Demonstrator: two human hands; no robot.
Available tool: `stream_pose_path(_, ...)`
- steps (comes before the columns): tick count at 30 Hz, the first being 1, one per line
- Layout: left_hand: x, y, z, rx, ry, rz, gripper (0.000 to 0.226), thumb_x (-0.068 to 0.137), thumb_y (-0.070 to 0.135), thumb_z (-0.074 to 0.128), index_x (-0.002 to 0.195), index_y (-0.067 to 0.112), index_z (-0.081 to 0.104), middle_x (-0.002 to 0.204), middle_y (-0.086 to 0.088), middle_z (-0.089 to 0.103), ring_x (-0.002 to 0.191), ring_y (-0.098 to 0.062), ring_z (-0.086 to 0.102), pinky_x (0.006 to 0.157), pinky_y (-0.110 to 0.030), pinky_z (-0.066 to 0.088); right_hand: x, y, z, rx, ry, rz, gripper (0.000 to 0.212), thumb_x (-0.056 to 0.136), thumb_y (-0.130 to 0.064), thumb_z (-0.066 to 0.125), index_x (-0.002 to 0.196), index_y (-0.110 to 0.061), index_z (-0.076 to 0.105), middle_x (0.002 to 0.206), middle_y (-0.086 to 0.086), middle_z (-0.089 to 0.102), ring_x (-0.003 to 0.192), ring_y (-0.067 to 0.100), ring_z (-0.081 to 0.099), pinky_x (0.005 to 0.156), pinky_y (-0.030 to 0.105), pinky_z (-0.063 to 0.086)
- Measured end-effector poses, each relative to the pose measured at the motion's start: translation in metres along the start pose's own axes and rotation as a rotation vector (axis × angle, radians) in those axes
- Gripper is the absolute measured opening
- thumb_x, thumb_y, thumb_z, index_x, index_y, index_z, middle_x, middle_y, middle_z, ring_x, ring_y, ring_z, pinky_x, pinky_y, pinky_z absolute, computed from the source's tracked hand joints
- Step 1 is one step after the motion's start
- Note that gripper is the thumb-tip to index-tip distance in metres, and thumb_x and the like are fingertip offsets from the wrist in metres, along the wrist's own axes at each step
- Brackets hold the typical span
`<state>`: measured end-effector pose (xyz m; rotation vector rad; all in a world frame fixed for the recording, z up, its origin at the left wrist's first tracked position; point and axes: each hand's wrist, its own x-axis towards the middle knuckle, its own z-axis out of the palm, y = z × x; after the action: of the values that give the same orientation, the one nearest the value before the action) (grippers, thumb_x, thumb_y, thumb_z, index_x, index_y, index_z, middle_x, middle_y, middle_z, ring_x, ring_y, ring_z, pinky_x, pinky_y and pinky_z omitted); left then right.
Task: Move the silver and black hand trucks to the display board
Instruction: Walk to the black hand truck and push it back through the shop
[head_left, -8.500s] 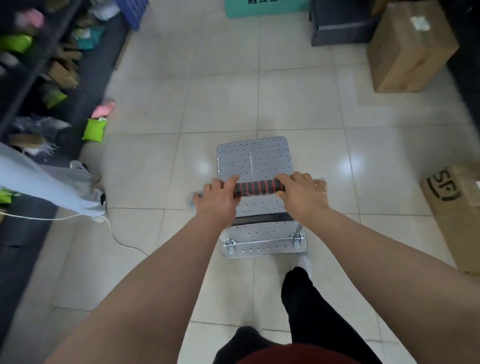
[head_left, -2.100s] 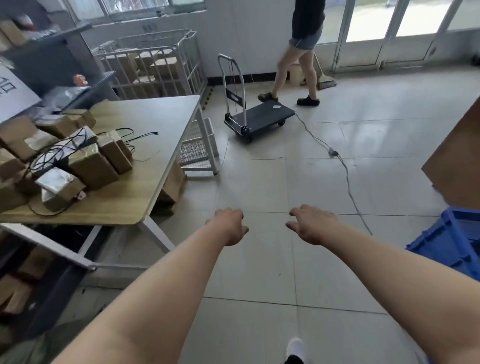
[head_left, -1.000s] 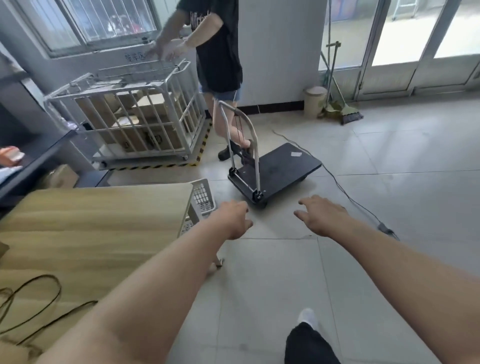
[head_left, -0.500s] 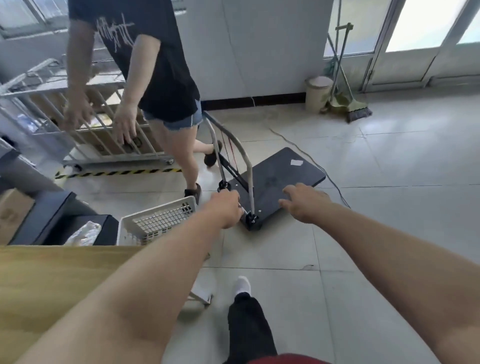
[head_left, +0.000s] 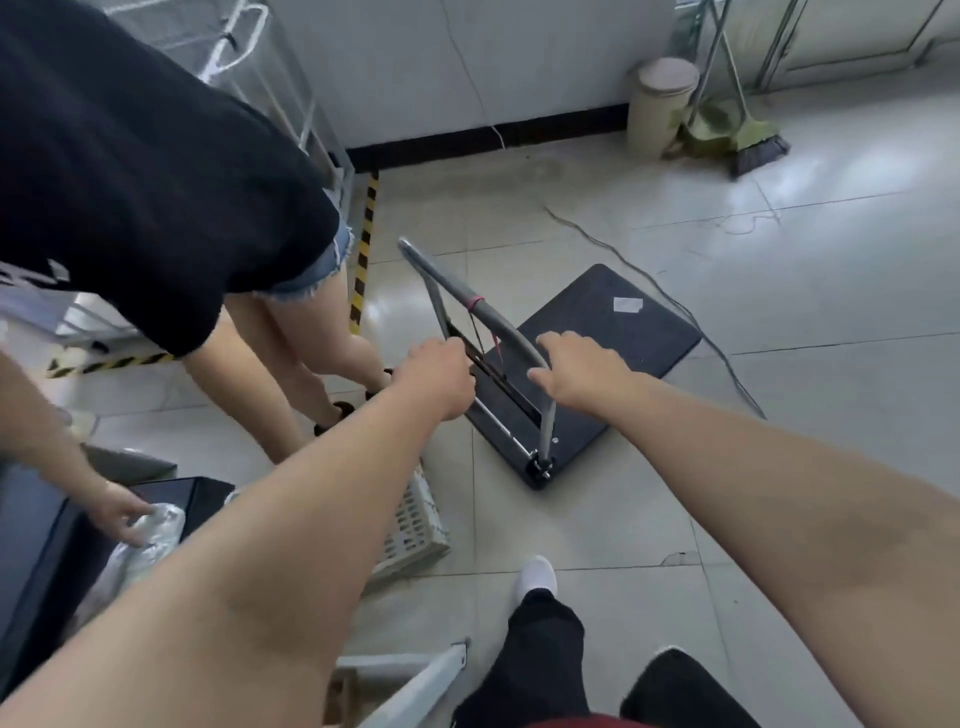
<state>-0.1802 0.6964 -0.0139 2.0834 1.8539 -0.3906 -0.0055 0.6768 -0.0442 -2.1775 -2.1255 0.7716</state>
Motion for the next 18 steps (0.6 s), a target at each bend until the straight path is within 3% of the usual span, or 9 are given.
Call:
stream_pose_path(5,0.038,-0.010,0.005,-0.057,-0.012,-0.008,0.044,0.094,0.032,0.051,0.132,0.014,0.043,0.133,-0.010,0.048,0.123,-0.032,0.042,0.099,-0.048,0.041,0.058,-0.024,0.015,0.113,-0.004,-0.033,0.034,0.090,-0.033,0.053,0.119,-0.018,0.043,0.118,0.009,0.055,0.106,0.033,0.053,0.082,0.044,0.040)
stream_pose_path(9,0.054,-0.014,0.005,-0.099,0.070,-0.016,0.050,0.093,0.025,0.054,0.137,0.011,0.035,0.138,-0.011,0.041,0.125,-0.031,0.038,0.098,-0.047,0.040,0.071,-0.020,0.018,0.202,-0.042,-0.012,0.025,0.093,-0.025,0.044,0.116,-0.015,0.043,0.111,0.009,0.057,0.088,0.030,0.054,0.070,0.039,0.042)
stream_pose_path(12,0.066,-0.011,0.001,-0.080,0.128,-0.004,0.060,0.090,0.019,0.057,0.142,0.013,0.027,0.141,-0.010,0.035,0.126,-0.030,0.036,0.097,-0.046,0.042,0.061,0.003,0.013,0.171,-0.086,0.006,0.031,0.090,-0.023,0.037,0.121,-0.019,0.038,0.115,0.006,0.056,0.088,0.030,0.052,0.071,0.039,0.040)
stream_pose_path(15,0.078,0.000,0.000,0.021,0.117,0.059,0.073,0.085,0.017,0.063,0.144,0.020,0.022,0.147,-0.009,0.027,0.132,-0.032,0.030,0.100,-0.048,0.039,0.033,0.038,0.013,0.138,-0.071,-0.019,0.033,0.090,-0.032,0.039,0.122,-0.028,0.034,0.112,0.002,0.057,0.088,0.027,0.052,0.071,0.037,0.038)
stream_pose_path(18,0.086,0.021,0.006,0.185,0.046,0.143,0.069,0.083,0.018,0.062,0.141,0.025,0.026,0.146,-0.008,0.026,0.134,-0.031,0.025,0.105,-0.052,0.031,0.001,0.079,0.015,0.088,-0.059,-0.034,0.033,0.091,-0.049,0.040,0.122,-0.038,0.035,0.094,-0.003,0.055,0.092,0.026,0.056,0.073,0.039,0.043)
